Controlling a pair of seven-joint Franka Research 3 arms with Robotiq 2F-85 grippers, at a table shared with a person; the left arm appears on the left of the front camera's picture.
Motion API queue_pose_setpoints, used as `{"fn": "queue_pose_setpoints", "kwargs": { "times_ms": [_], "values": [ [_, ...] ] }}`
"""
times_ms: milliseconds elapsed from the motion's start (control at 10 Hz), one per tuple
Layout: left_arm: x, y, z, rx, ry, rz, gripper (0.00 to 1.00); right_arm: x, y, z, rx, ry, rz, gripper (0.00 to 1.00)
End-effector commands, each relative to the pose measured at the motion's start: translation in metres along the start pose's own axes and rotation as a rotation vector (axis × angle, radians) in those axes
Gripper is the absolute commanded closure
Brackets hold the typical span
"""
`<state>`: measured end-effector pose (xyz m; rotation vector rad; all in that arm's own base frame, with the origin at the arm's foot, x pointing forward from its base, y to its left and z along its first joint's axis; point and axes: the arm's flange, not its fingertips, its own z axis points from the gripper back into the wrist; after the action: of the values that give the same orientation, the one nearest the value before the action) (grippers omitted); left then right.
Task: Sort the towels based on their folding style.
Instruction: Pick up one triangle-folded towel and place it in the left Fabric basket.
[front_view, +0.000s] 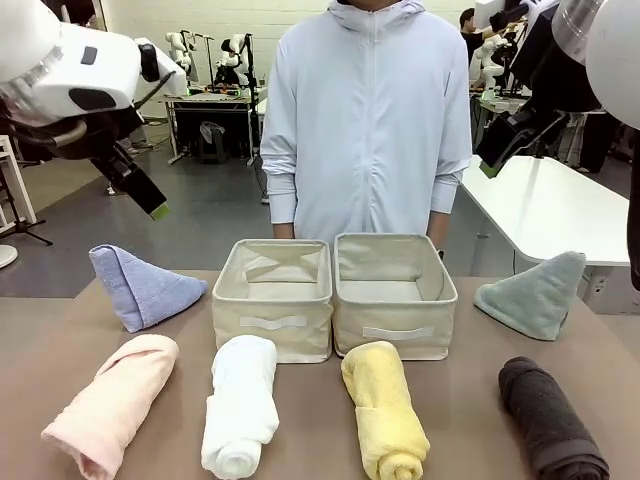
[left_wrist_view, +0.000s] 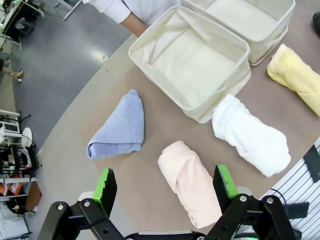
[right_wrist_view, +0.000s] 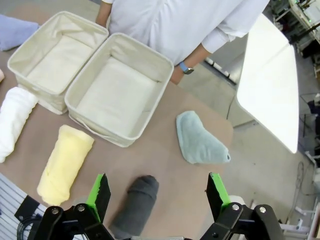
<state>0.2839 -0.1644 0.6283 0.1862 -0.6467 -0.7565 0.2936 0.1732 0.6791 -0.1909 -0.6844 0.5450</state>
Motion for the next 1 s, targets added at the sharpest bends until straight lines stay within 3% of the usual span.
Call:
{"fn": "queue_pose_setpoints", "kwargs": {
  "times_ms": [0, 100, 200, 300, 400, 600, 900],
  "values": [
    [-0.003, -0.003, -0.006, 0.002, -0.004, -0.01, 0.0, -0.007, 0.0, -0.004, 0.009, -0.014, -0.012, 0.0],
    [0.0, 0.0, 0.0, 0.0, 0.0, 0.0, 0.0, 0.0, 0.0, 0.0, 0.0, 0.0, 0.0, 0.0],
    [-0.006, 0.044, 0.001, -0.442, 0.079, -0.273, 0.0, 0.0, -0.044, -0.007, 0.455, -0.058, 0.016, 0.0],
    [-0.015, 0.089, 0.008, -0.784, -0.017, -0.377, 0.0, -0.011, -0.082, -0.024, 0.64, -0.07, 0.054, 0.0],
    [-0.027, 0.127, 0.009, -0.957, -0.04, -0.404, 0.0, -0.029, -0.121, -0.043, 0.748, -0.102, 0.037, 0.0],
    [-0.05, 0.172, 0.014, -1.104, -0.072, -0.439, 0.0, -0.059, -0.174, -0.068, 0.839, -0.2, -0.011, 0.0],
    [-0.095, 0.223, 0.017, -1.08, -0.261, -0.279, 0.0, -0.113, -0.232, -0.081, 0.927, -0.379, -0.084, 0.0]
  ]
}}
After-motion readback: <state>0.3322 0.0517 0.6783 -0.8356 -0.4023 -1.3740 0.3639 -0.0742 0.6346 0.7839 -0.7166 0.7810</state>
